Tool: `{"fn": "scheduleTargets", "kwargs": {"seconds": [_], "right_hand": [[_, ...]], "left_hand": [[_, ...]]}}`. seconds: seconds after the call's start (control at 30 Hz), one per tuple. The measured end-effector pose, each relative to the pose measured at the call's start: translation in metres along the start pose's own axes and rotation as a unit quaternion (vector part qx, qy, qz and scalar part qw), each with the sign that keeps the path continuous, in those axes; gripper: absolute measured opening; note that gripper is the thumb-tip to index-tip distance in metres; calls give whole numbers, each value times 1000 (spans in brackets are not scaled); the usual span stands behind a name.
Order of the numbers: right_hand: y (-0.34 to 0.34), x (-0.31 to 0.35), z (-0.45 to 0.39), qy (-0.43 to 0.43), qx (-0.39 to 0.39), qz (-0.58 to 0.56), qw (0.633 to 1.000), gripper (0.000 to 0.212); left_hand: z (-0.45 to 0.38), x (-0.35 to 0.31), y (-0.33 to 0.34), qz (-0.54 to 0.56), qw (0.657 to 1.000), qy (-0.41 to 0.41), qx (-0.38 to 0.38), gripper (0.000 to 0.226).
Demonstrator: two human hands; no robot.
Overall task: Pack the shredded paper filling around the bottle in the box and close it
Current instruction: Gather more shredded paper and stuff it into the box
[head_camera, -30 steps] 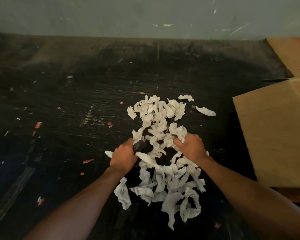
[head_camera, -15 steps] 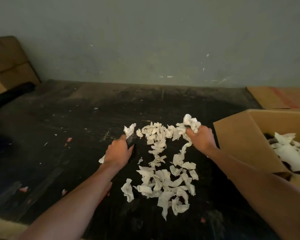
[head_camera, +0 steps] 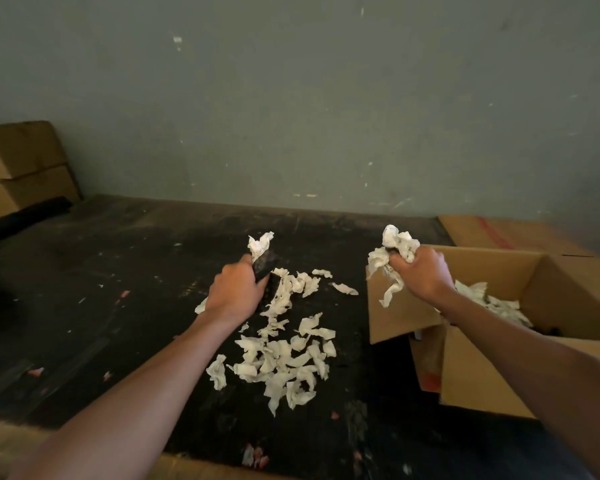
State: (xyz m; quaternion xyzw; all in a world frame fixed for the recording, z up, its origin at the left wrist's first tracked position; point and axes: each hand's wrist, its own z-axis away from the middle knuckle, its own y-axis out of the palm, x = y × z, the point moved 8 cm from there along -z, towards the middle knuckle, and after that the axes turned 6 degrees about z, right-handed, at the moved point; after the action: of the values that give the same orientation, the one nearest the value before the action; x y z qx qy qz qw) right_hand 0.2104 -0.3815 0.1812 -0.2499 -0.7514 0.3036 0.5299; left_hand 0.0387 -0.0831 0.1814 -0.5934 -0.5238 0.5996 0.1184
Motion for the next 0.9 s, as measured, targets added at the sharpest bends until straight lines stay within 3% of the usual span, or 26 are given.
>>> {"fn": "scheduleTargets", "kwargs": {"seconds": [0.27, 0.53, 0.7, 0.83, 0.9], "right_hand": [[-91, -80, 0, 36, -44, 34, 998, 28], [-161, -187, -34, 53, -59, 61, 995, 28], [-163, -260, -81, 50, -16, 81, 995, 30], [-141, -291, -113, 38, 56, 103, 992, 26], [-122, -300, -125, 22, 106, 115, 987, 27]], "left_hand": [[-13, -92, 66, 52, 997, 48, 36, 26], [-45, -225, 174, 106, 990, 81, 46, 36], [-68, -293, 261, 131, 987, 52, 75, 36], [-69, -308, 323, 85, 988, 42, 122, 32], [-71, -301, 347, 60, 988, 33, 142, 47]]}}
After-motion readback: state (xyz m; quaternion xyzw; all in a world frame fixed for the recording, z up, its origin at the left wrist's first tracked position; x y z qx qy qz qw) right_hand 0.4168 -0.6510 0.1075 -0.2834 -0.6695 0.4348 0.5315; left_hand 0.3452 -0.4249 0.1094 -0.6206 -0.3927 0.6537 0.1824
